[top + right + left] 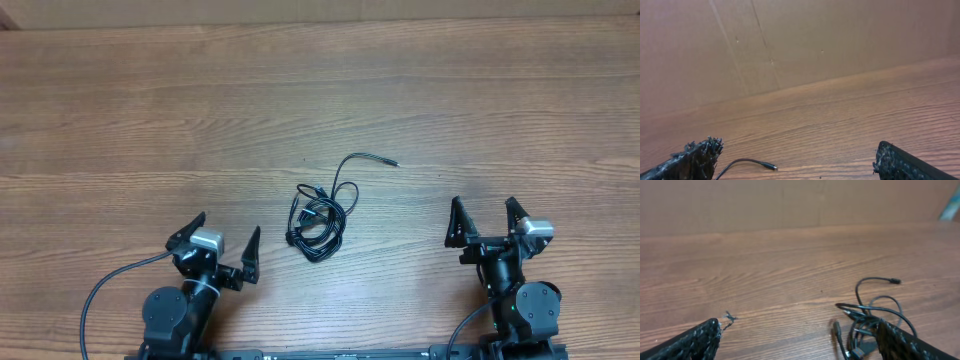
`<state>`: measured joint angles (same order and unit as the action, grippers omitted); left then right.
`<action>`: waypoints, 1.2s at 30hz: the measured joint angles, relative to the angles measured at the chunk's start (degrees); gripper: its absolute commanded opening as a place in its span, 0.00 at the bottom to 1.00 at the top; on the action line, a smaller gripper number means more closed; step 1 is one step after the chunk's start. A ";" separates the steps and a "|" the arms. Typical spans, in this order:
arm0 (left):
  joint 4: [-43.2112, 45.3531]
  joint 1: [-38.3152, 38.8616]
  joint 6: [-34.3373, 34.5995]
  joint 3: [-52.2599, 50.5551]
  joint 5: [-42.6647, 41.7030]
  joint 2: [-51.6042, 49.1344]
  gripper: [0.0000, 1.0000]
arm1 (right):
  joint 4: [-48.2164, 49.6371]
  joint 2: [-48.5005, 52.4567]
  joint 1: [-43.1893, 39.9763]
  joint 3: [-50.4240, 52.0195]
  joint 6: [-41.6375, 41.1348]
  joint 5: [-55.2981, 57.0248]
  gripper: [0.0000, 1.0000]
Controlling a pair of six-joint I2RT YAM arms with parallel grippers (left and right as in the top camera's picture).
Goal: Untangle cables
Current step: 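Move the left gripper over the black cable bundle and lower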
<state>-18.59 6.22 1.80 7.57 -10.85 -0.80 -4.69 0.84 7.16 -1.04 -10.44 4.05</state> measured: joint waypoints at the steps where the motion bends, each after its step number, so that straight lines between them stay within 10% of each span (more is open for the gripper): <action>1: -1.88 0.00 -0.66 1.27 -0.24 0.00 1.00 | -0.04 0.00 0.00 0.00 -0.04 -0.02 1.00; 15: -8.09 0.00 -5.33 9.68 -1.70 -6.82 1.00 | 0.00 0.00 0.00 0.00 -0.04 -0.02 1.00; 36: -13.86 14.01 -11.91 35.28 -1.86 -65.26 0.99 | 0.00 -0.04 0.00 0.00 -0.02 -0.02 1.00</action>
<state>-32.45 20.23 -10.11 42.85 -12.71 -66.06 -4.69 0.80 7.16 -1.04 -10.46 4.03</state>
